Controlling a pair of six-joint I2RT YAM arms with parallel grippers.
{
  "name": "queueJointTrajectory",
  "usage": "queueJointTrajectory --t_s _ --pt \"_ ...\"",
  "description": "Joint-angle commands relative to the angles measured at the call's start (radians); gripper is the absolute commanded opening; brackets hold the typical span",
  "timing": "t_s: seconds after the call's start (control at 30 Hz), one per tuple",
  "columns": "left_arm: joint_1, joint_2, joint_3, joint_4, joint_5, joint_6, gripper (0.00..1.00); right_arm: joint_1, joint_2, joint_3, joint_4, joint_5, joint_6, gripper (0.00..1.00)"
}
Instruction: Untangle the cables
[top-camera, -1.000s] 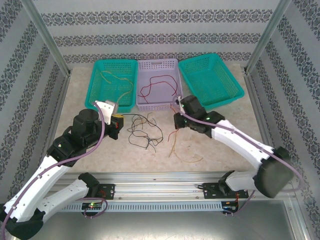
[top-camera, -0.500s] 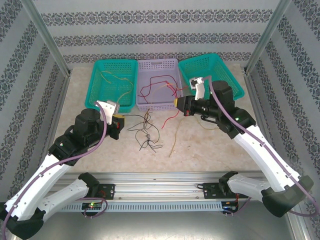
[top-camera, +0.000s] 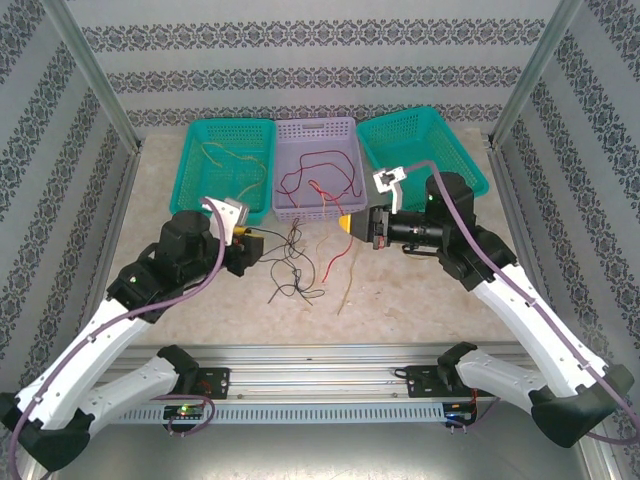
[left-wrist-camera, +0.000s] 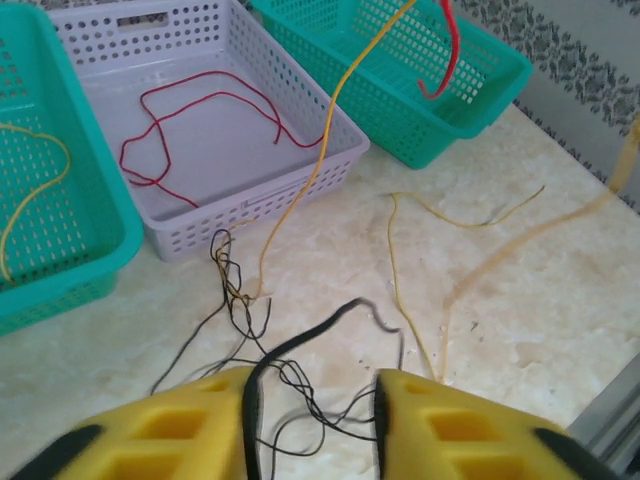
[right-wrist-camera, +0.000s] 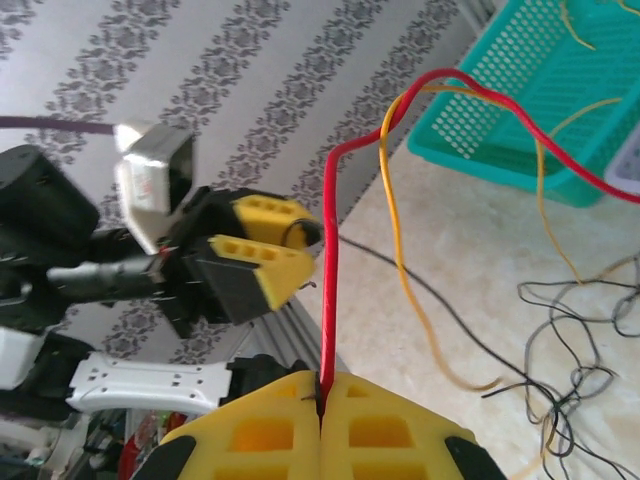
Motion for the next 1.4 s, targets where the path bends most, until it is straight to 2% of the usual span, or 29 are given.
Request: queueJointTrajectory --t_s 0.0,0.07,0.17,0.47,0.6,0.73,0.83,0.93,1.0,1.1,1.17,1.37 --pt "0.005 0.041 0.052 0.07 0.045 -0.008 0.54 0.018 -0.011 -0.003 0.047 -0.067 0.001 0.0" --pt "0.005 0.072 0.064 0.093 0.065 -0.023 0.66 0.025 -0.013 -0.012 0.061 -0.079 -0.001 0.0" --pt "0.005 0.119 0.078 0.148 0.074 -0.041 0.78 0.028 -0.012 -0.02 0.076 -0.084 0.0 0.0" --pt "0.005 0.264 0.088 0.317 0.146 -0.099 0.79 0.037 -0.011 -0.03 0.118 -0.116 0.012 0.0" --pt "0.005 0.296 0.057 0.388 0.124 -0.104 0.79 0.037 -0.019 -0.032 0.137 -0.139 0.024 0.0" --pt "0.004 0.307 0.018 0.461 0.087 -0.092 0.75 0.037 -0.039 -0.033 0.142 -0.147 0.031 0.0" --pt "0.005 0.311 0.013 0.47 0.055 -0.076 0.6 0.036 -0.048 -0.027 0.126 -0.134 0.025 0.0" --pt "0.005 0.308 0.011 0.461 0.064 -0.079 0.41 0.024 -0.059 -0.016 0.079 -0.077 0.004 0.0" --pt "0.005 0.296 -0.004 0.461 0.073 -0.091 0.35 0.017 -0.06 0.007 0.031 -0.022 -0.025 0.0" --pt "0.005 0.263 -0.038 0.465 0.076 -0.121 0.29 -0.017 -0.03 0.045 -0.006 0.052 -0.048 0.0" --pt "0.005 0.238 -0.059 0.462 0.082 -0.139 0.29 -0.055 0.024 0.08 -0.026 0.073 -0.063 0.0" --pt "0.005 0.159 -0.138 0.436 0.078 -0.199 0.3 -0.14 0.319 0.21 -0.001 0.052 -0.067 0.0"
